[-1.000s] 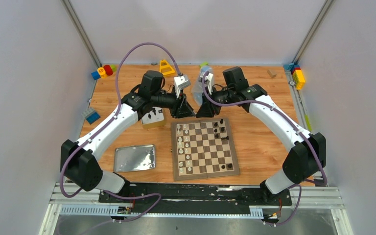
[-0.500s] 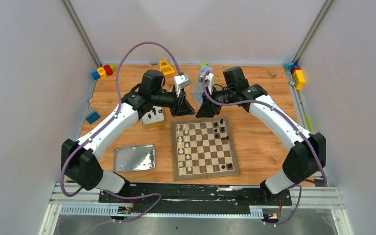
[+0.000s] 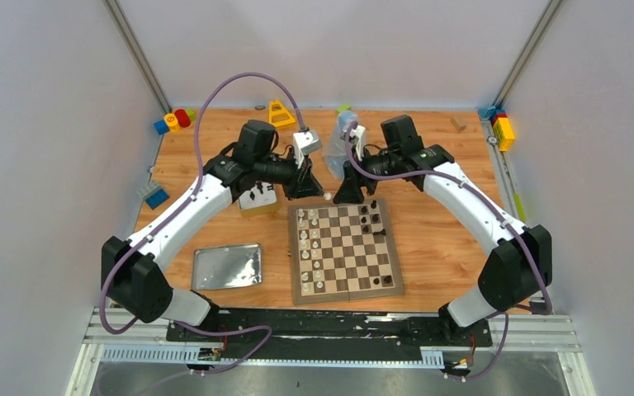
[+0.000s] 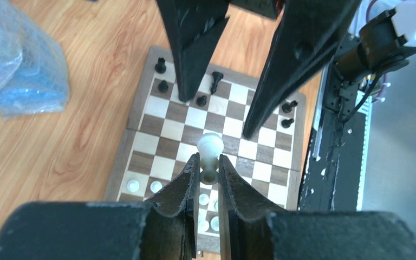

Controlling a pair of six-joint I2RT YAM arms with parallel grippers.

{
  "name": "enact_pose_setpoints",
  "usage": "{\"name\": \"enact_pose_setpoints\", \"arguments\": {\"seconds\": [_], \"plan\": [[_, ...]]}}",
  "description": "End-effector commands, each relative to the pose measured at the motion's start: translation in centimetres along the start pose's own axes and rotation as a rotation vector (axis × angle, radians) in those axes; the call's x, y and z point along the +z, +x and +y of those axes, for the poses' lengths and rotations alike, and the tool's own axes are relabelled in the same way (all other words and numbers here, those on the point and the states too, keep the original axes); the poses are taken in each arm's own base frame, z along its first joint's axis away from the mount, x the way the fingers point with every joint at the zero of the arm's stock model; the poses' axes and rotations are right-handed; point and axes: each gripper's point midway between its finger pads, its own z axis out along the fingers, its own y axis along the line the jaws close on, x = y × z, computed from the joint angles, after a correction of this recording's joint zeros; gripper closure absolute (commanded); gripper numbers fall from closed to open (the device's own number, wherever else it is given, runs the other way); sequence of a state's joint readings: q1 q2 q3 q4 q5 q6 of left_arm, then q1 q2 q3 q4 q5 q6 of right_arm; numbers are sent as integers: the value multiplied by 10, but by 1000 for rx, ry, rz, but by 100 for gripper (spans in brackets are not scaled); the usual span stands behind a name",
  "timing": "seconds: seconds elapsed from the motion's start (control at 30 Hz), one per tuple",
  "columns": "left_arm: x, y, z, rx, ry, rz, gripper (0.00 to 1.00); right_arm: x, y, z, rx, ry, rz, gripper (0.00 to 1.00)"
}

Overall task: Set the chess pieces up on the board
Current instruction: Place the chess piece on the chessboard.

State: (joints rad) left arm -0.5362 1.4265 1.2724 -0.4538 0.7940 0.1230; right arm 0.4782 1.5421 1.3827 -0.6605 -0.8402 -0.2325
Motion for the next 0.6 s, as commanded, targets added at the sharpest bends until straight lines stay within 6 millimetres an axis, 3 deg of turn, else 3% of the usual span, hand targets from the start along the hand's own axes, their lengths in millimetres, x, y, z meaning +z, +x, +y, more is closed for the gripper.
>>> {"name": "enact_pose_setpoints", "arguments": {"seconds": [0.0,0.17,0.33,0.57], "plan": [[-20,5,-6,115,-54,45,100,-27,-6,-5,-85,71,-59,42],[-29,48,-12,143,-66,183,100,-56,17,-24,-65,171,-72,39],[-24,102,-28,190,-37,350,100,-78,39,-38,5,228,-94,38],[-11,147,-49,281,-7,528,100,-93,59,-49,75,259,-113,37]]}}
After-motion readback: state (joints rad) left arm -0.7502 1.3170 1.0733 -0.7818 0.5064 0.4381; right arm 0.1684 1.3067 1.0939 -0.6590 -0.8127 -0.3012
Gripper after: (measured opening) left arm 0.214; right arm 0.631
